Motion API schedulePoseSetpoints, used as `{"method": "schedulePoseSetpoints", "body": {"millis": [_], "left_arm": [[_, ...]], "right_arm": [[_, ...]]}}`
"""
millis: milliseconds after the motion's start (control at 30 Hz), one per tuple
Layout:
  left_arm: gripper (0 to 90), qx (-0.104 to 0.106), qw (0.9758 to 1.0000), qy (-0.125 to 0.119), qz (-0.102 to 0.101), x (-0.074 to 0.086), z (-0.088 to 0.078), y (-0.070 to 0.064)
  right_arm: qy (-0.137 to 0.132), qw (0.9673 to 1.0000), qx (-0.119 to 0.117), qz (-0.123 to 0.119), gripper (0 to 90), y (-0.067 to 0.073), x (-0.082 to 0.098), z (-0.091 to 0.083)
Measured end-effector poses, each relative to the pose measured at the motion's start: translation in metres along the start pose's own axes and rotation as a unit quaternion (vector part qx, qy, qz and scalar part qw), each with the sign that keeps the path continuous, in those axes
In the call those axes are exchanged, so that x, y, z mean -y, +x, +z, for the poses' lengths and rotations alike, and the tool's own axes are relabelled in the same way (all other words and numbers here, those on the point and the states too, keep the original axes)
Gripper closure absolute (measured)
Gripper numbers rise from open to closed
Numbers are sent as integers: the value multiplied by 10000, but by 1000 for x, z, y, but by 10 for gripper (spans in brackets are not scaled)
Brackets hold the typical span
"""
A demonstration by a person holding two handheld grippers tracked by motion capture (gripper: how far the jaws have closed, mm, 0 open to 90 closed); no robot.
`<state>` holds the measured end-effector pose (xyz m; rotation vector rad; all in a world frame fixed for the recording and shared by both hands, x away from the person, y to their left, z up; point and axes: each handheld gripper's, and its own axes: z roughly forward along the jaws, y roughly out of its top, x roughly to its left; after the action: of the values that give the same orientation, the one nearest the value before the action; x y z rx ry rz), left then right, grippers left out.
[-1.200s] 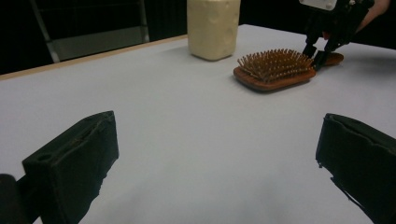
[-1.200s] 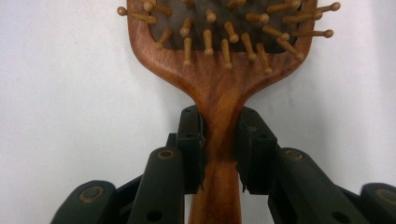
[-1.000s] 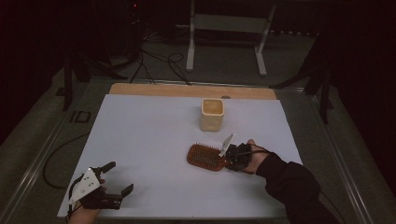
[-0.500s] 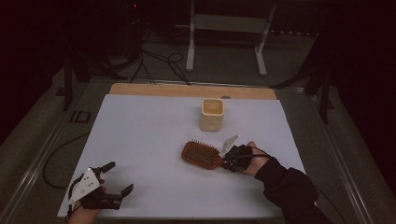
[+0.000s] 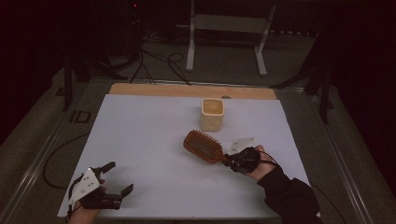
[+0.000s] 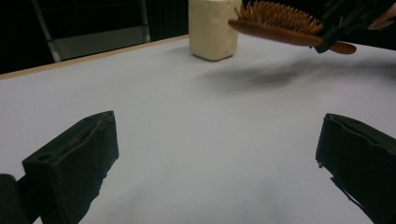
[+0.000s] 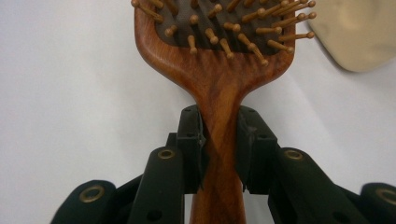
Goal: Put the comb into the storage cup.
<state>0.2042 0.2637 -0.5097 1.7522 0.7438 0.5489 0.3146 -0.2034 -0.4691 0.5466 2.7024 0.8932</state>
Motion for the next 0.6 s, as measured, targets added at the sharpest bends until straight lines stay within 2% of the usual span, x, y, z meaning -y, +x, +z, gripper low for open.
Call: {"method": "schedulePoseSetpoints", "body": {"millis": [33, 67, 100, 133, 167, 200, 267, 300, 433, 600], "left_arm": [[0, -1, 10000, -3, -4, 0, 0, 0], [0, -3, 10000, 1, 1, 0, 0, 0], [0, -1, 10000, 2, -4, 0, 0, 0], [0, -1, 10000, 4, -9, 0, 0, 0], [0, -3, 10000, 2, -5, 0, 1, 0], [0, -1, 10000, 2, -13, 0, 1, 0], [0, -3, 10000, 9, -10, 0, 1, 0], [0, -3, 10000, 15, -14, 0, 1, -1], [0, 10, 10000, 29, -8, 0, 1, -1], [0, 22, 10000, 32, -6, 0, 2, -1]], "right_arm": [[-90, 10000, 20, 36, 732, 1, 1, -2], [-200, 9996, 93, 174, 733, 3, 3, -3], [-255, 9994, 23, 248, 732, 2, 4, -4], [-334, 9991, 93, 256, 733, 3, 6, -6], [-430, 9982, 143, 384, 732, 4, 8, -7], [-477, 9977, 93, 482, 733, 3, 10, -8], [-627, 9959, 285, 581, 732, 5, 13, -11], [-674, 9953, 262, 643, 732, 5, 14, -12], [-910, 9910, 619, 760, 732, 8, 19, -16], [-1187, 9862, 786, 843, 732, 9, 22, -20]]}}
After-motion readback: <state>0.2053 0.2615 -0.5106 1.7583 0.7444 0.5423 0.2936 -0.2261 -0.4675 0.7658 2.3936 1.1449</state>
